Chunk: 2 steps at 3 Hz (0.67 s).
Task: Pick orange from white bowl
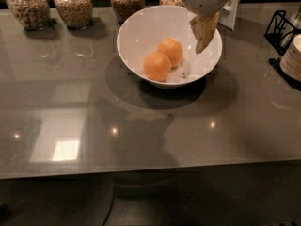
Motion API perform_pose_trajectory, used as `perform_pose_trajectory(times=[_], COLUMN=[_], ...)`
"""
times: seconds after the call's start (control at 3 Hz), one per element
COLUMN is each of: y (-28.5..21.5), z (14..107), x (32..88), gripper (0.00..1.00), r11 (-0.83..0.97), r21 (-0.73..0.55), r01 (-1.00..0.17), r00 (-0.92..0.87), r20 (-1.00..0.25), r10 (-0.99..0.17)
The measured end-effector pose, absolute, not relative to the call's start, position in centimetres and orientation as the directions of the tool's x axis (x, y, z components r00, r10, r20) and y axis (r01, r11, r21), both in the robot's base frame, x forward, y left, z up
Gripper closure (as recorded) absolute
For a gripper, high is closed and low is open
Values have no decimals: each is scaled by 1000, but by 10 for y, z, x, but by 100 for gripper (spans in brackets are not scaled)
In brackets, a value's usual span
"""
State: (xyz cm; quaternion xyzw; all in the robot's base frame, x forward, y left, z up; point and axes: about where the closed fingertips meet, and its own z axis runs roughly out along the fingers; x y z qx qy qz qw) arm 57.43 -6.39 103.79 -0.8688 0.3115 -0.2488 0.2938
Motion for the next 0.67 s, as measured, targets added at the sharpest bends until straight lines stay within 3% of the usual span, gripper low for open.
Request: perform_pose_trajectory(times=[0.67], y=[-44], z=[1011], x=[607], gripper=[22], r11=[-693], r21=[-589], r01=[-416], r00=[726], r20=[244], r10=[-643])
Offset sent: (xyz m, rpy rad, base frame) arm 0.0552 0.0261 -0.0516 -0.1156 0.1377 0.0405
